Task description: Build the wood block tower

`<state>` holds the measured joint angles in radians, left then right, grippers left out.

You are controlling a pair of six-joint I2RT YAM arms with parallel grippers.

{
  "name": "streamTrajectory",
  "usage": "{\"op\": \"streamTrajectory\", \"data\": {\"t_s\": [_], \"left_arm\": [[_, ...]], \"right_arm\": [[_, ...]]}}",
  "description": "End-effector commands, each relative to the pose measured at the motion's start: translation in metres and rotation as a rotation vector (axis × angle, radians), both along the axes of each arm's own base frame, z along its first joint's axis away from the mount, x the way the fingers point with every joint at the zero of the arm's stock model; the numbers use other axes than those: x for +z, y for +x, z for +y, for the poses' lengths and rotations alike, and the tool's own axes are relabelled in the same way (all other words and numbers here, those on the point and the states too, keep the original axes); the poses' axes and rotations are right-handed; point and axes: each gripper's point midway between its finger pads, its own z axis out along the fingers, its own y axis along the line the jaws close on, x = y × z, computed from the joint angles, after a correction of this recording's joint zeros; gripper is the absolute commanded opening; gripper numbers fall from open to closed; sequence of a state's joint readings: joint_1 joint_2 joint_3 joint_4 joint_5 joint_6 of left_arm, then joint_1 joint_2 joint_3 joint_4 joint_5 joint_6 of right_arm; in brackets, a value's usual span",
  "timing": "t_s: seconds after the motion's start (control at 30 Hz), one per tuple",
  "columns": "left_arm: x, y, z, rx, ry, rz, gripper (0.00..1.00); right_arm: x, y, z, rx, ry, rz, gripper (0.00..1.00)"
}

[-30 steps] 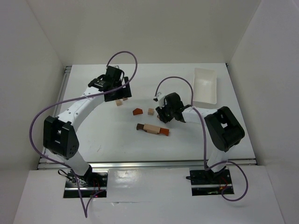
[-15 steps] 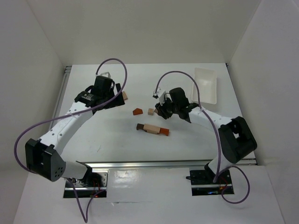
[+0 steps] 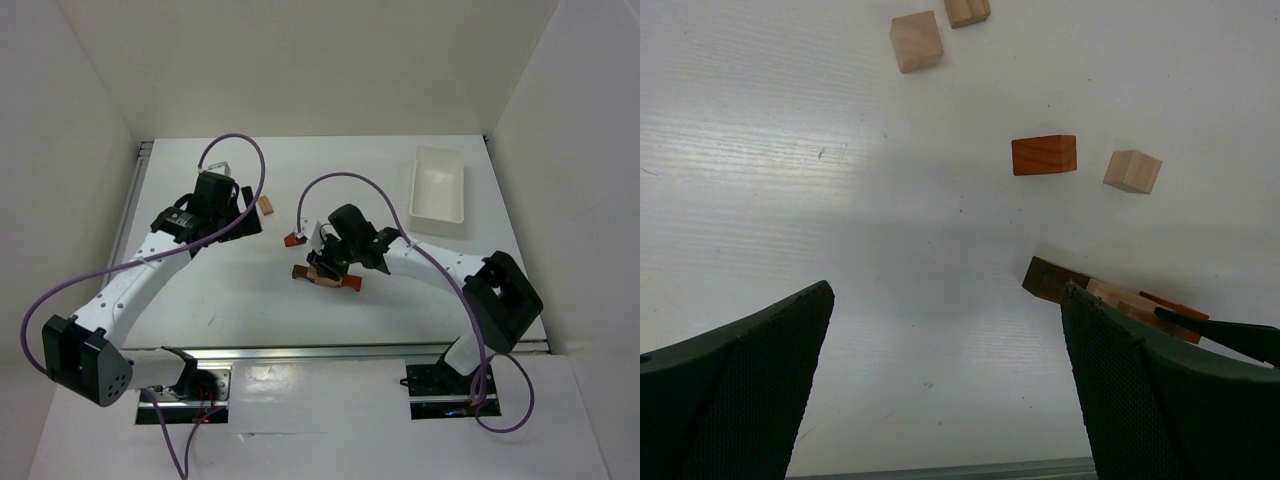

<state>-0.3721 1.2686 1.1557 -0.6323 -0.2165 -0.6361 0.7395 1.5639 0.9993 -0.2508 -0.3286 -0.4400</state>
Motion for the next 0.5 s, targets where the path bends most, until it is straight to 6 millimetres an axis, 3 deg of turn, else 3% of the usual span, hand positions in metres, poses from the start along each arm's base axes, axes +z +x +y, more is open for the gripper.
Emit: {"op": "streamTrajectory", "data": {"t_s": [0.0,0.23,0.47], "left_arm": [[0.012,-0.001,0.001,0.018,-0.018,-0.041,1.0],[0.009,0.0,0.001,0.012,-0.008,-0.033,1.0],[0.006,0.001,0.001,0.012,-0.005,-0.024,1.0]], "right_arm": [[0.005,0.008,-0.003,-0.019,-0.032,-0.012,0.3],[-0.011,0.009,-0.006,-0.034,-0.07,-0.012,0.3],[-0.011,0.013,-0.002,-0.034,-0.057,-0.026,0.3]]}}
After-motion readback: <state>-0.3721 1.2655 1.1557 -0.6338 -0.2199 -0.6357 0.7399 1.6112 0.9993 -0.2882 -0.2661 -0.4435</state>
